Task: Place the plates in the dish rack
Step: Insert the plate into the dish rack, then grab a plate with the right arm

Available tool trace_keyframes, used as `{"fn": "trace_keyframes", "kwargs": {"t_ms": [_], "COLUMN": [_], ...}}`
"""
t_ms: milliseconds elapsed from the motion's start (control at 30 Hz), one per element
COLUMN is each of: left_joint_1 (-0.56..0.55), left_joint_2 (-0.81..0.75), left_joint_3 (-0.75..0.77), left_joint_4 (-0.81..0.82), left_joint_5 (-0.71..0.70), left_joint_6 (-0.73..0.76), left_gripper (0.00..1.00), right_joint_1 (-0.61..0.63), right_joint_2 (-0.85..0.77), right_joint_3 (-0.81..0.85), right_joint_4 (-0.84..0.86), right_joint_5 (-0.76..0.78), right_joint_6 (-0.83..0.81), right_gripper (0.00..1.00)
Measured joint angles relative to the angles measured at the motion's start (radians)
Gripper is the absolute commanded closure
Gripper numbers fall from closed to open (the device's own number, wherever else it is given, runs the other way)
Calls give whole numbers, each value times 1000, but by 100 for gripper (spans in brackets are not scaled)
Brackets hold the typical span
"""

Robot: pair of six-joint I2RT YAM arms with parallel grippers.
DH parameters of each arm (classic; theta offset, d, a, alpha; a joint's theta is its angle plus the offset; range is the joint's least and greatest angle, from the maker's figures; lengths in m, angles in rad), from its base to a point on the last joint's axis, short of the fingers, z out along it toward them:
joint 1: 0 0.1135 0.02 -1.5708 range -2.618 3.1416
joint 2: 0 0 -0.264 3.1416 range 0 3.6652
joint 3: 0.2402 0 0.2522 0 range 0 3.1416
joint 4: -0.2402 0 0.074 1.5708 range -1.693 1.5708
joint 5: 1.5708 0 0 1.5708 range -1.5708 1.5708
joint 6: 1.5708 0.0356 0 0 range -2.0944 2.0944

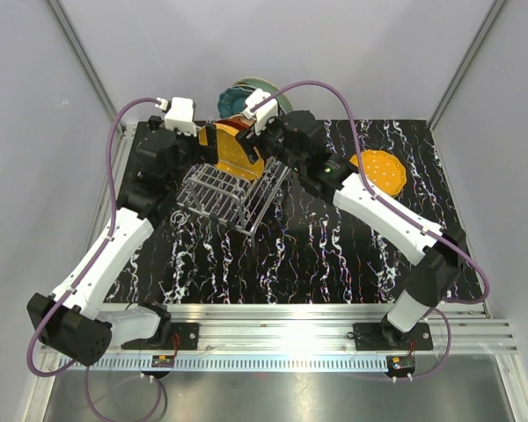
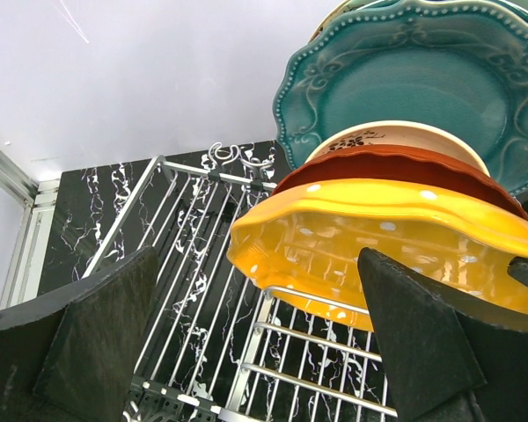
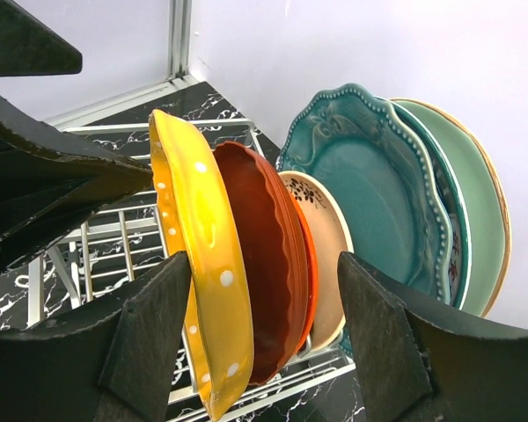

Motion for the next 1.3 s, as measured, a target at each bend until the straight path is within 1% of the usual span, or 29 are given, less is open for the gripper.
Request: {"fn": "trace_keyframes", "kwargs": {"t_ms": [367,633,767,867,967,1033,1067,1133,1167,1200,1300], "left_joint_1": [0,0,0,0,0,0,0,0,0,0,0], "left_joint_2": [-1,-13,-15,-15,-17,-19,-22,-27,-31,-34,-43], "left_joint_3": [0,0,0,0,0,0,0,0,0,0,0], "left_joint_4": [0,0,0,0,0,0,0,0,0,0,0], "left_joint_5": [-4,-5,-5,-5,-5,-5,-5,-5,-5,-6,-9], "left_joint_6": [4,3,3,3,3,3,3,3,3,3,3], "left_gripper": [1,1,1,1,1,1,1,1,1,1,1], "right_joint_1": [0,-1,-1,-1,-2,-4,-11,-47,-99,-144,-366], "right_joint_2": [2,-15,-70,-142,-225,-285,-317,-379,-416,-439,-499], "right_joint_3": [1,-3,-24,-74,-145,-214,-255,-339,-391,-423,-525], "right_joint_4": [-6,-23,-45,-43,-24,11,25,50,54,53,42], "right_joint_5": [23,-20,-40,-44,-9,53,85,140,159,174,215], "right_joint_6": [8,25,41,54,66,83,100,144,194,227,386], "right_gripper": [25,25,23,23,25,26,29,32,36,37,39]}}
